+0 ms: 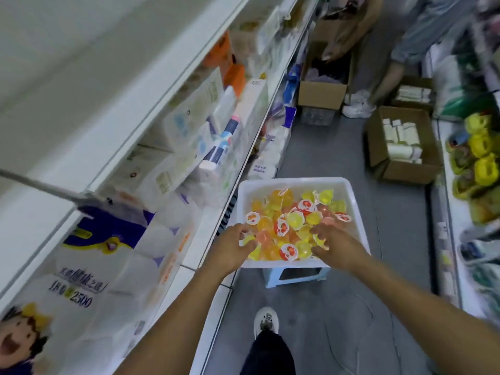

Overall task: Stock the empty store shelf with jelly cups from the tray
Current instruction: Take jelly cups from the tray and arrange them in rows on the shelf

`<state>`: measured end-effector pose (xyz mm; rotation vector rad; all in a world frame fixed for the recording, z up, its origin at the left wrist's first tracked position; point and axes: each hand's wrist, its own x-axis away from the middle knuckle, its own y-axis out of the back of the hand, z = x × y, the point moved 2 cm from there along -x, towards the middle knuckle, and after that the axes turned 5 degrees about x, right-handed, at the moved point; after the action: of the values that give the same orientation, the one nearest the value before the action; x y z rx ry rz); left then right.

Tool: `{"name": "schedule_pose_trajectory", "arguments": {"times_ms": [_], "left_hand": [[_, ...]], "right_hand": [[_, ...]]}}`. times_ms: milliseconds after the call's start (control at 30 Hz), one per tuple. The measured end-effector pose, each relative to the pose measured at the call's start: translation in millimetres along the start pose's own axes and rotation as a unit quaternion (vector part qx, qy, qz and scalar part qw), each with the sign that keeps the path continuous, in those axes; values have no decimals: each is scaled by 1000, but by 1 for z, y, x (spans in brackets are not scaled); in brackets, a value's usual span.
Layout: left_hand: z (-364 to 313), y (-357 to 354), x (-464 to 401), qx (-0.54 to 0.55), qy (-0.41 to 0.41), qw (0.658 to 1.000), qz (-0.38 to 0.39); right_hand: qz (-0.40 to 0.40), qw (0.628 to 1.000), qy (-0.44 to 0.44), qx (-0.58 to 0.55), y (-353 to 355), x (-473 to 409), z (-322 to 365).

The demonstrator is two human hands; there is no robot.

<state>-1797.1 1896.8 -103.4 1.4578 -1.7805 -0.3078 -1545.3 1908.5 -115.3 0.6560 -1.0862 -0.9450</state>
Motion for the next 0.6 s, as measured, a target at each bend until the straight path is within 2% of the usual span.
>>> {"name": "schedule_pose_trajectory", "arguments": {"times_ms": [100, 200, 333, 467, 600], "left_hand": [[24, -17, -55, -17, 48, 997, 52], [47, -43, -97, -81, 78, 989, 99], [67, -77, -129, -262, 51, 955, 125], [80, -101, -139, -386, 32, 916, 103], [86, -115, -144, -412, -3, 910, 56]], "right_hand": [[57, 998, -11, 10, -31, -44, -4], [96, 995, -22, 34, -62, -80, -4], [121, 990, -46, 49, -98, -114, -1], [116, 981, -59, 145, -117, -134, 8], [164, 963, -86, 195, -136, -148, 16]]}}
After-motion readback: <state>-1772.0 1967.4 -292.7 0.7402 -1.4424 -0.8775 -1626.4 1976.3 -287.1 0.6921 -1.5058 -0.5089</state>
